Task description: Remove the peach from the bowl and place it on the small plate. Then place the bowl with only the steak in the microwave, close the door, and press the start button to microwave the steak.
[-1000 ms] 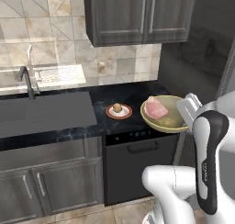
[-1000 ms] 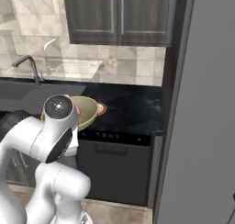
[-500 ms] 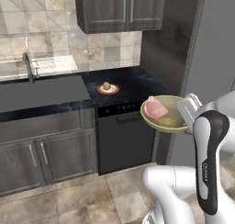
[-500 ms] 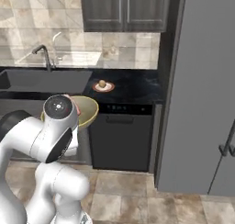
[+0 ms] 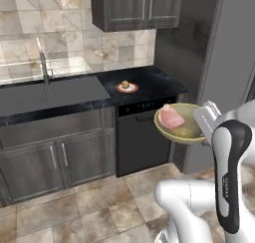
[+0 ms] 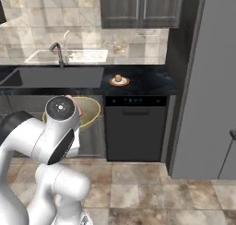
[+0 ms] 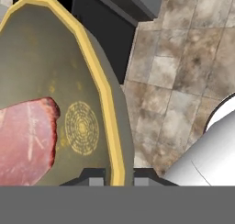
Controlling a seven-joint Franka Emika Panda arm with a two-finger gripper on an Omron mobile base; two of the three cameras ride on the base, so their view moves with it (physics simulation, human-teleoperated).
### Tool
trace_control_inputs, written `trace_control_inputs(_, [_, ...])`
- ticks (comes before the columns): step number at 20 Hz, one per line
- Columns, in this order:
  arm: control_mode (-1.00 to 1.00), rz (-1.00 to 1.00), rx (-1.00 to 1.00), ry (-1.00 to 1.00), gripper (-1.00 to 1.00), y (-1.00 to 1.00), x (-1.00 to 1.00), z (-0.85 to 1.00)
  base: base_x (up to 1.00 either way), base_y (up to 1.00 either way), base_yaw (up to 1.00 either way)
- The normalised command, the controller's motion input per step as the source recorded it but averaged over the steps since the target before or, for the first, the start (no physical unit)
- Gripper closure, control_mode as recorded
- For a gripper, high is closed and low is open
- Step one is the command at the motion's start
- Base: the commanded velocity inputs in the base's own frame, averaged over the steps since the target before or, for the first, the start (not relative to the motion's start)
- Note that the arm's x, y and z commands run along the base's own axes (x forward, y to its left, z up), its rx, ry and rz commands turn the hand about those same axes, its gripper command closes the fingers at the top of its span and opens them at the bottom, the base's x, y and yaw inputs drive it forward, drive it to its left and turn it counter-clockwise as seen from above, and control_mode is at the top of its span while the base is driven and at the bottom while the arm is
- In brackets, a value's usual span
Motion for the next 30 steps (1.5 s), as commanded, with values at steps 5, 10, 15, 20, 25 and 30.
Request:
trace_control_inputs(5, [1.0, 0.0, 0.0, 0.0, 1.0, 0.0, 0.0, 0.0, -0.01, 0.97, 0.0])
trace_control_inputs(10, [1.0, 0.0, 0.0, 0.0, 1.0, 0.0, 0.0, 0.0, 0.0, -0.13, -0.55])
trace_control_inputs(15, [1.0, 0.0, 0.0, 0.0, 1.0, 0.0, 0.0, 0.0, 0.08, -0.43, -0.77])
trace_control_inputs(20, [1.0, 0.0, 0.0, 0.0, 1.0, 0.0, 0.0, 0.0, 0.66, -0.57, -0.59])
trace_control_inputs(25, [1.0, 0.0, 0.0, 0.0, 1.0, 0.0, 0.0, 0.0, 1.0, -0.85, -0.33])
trace_control_inputs(30, [1.0, 0.0, 0.0, 0.0, 1.0, 0.0, 0.0, 0.0, 1.0, -0.83, -0.13])
